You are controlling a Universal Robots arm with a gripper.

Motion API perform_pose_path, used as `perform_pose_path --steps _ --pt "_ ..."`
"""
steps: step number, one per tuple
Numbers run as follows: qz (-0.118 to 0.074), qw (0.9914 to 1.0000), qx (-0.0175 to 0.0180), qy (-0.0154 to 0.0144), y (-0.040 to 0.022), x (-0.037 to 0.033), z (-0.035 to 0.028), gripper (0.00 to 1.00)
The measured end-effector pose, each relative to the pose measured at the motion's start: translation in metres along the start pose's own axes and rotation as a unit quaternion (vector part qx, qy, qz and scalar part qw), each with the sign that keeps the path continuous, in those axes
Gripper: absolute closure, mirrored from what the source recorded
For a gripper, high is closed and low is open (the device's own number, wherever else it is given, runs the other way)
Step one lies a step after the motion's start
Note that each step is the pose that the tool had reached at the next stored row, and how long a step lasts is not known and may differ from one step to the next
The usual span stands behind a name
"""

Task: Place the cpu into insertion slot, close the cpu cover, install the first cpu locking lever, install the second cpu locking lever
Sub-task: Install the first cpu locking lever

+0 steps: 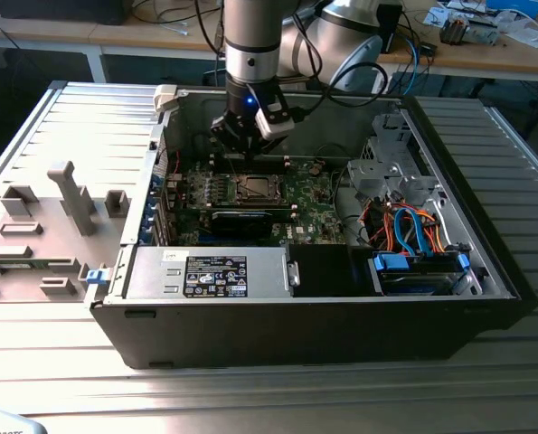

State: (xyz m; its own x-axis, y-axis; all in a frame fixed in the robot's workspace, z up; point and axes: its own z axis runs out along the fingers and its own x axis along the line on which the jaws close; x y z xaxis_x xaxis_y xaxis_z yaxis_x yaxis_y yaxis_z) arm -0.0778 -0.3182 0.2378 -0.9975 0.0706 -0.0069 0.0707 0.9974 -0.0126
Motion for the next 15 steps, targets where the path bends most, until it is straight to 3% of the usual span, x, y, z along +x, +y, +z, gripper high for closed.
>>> perform_pose_path --steps 15 --pt "0.0 1.0 -0.0001 -0.0001 -0.0005 0.0067 0.0 0.89"
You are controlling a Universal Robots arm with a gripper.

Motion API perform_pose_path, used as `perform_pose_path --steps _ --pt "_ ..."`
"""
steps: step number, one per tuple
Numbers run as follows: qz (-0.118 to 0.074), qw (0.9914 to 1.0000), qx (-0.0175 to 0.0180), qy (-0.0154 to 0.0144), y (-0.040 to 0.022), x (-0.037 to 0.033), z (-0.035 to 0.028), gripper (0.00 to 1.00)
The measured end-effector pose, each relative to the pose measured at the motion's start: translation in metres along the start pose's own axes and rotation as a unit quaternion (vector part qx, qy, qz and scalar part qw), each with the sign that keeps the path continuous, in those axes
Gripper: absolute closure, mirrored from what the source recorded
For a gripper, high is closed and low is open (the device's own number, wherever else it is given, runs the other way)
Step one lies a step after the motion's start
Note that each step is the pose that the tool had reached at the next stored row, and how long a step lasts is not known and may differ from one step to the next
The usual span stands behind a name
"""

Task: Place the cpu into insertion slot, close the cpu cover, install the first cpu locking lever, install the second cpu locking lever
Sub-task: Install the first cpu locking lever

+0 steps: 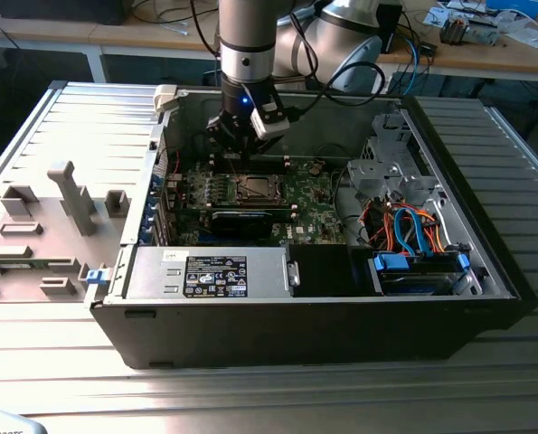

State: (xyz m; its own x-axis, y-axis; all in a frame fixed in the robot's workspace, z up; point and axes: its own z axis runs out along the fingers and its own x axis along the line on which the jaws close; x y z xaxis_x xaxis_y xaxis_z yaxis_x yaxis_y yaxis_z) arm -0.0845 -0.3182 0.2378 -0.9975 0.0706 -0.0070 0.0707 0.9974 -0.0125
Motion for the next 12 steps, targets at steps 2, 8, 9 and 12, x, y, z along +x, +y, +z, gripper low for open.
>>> perform_pose_path --steps 2,8,9,12 --pt "0.0 1.0 0.0 0.0 -0.0001 0.0008 0.0 0.89" --pt "0.0 1.0 0.0 0.0 -0.0003 0.0044 0.0 0.89" --pt "0.0 1.0 0.0 0.0 -0.0004 0.0051 -0.0001 0.89" --pt "0.0 1.0 0.0001 -0.0005 -0.0007 0.01 -0.0003 0.89"
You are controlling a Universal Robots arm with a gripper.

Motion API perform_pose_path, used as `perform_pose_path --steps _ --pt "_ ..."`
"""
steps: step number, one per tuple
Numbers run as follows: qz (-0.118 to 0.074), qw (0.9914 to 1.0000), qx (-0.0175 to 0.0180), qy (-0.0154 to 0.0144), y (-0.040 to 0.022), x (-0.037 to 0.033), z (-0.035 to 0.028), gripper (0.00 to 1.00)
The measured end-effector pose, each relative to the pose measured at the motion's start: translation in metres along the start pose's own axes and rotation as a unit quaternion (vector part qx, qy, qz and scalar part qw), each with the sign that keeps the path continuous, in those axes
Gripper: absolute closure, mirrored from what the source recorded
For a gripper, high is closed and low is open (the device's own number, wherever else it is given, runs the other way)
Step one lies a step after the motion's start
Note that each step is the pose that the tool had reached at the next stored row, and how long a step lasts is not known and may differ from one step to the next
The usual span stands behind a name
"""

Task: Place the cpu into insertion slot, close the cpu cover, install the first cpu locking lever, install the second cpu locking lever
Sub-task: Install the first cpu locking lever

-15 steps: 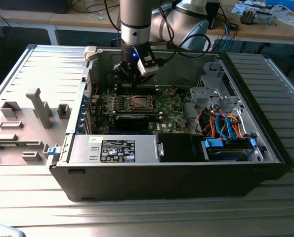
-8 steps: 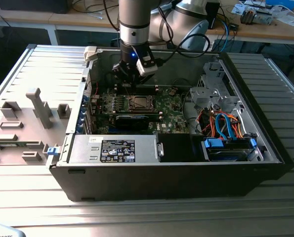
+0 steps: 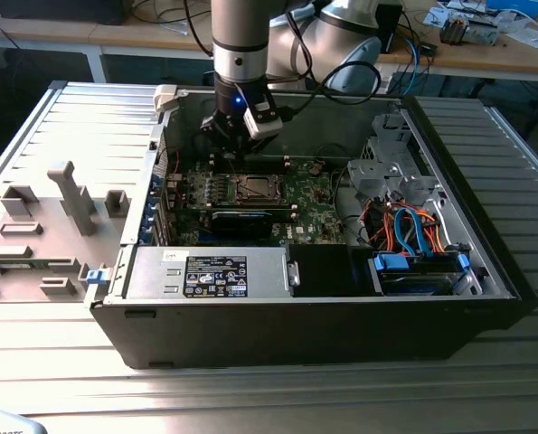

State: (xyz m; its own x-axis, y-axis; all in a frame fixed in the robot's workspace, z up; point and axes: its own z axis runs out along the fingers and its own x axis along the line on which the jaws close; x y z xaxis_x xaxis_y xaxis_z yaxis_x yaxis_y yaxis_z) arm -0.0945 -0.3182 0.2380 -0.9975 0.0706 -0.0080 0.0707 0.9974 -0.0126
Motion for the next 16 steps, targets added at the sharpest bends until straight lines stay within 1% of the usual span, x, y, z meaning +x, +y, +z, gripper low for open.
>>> perform_pose_path --steps 3,5,12,16 --pt "0.0 1.0 -0.0001 -0.0004 -0.0001 0.001 -0.0013 0.89" --pt "0.0 1.0 -0.0001 -0.0004 -0.0001 0.001 -0.0049 0.89" --pt "0.0 1.0 -0.0001 -0.0004 -0.0002 0.001 -0.0104 0.89" --pt "0.0 1.0 -0.0001 -0.0004 -0.0002 0.001 -0.0116 0.89"
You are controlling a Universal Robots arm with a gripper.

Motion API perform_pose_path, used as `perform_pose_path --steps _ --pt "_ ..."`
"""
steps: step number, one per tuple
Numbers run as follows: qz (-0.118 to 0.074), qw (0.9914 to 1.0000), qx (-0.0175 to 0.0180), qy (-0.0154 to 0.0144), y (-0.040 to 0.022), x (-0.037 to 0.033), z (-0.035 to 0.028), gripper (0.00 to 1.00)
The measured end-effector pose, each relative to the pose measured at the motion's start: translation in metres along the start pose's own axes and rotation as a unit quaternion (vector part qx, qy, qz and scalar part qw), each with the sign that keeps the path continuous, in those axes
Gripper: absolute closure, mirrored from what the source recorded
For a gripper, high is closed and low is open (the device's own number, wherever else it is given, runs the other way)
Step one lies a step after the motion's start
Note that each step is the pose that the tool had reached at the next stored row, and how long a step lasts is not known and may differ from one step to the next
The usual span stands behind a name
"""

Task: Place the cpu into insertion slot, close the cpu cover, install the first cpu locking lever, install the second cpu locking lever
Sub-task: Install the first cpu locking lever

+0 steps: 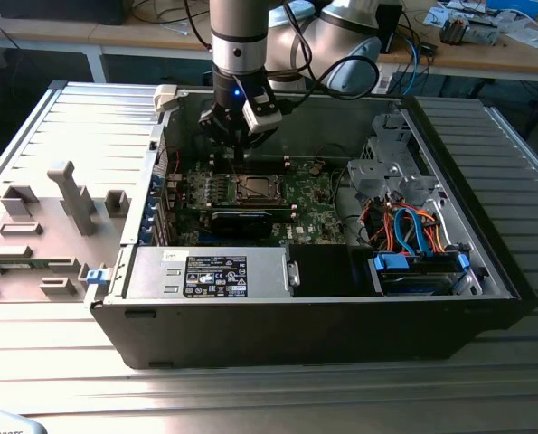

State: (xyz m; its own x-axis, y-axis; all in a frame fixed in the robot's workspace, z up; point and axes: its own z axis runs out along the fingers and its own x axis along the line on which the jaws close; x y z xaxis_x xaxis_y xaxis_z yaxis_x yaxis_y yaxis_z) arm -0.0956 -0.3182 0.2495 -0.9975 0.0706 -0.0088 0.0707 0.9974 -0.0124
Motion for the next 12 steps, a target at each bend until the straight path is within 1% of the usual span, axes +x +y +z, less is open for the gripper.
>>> perform_pose_path --steps 9,12 --pt "0.0 1.0 0.0 0.0 0.0 0.0003 -0.0001 0.89" --pt "0.0 1.0 0.0 0.0 -0.0002 0.0018 -0.0001 0.89"
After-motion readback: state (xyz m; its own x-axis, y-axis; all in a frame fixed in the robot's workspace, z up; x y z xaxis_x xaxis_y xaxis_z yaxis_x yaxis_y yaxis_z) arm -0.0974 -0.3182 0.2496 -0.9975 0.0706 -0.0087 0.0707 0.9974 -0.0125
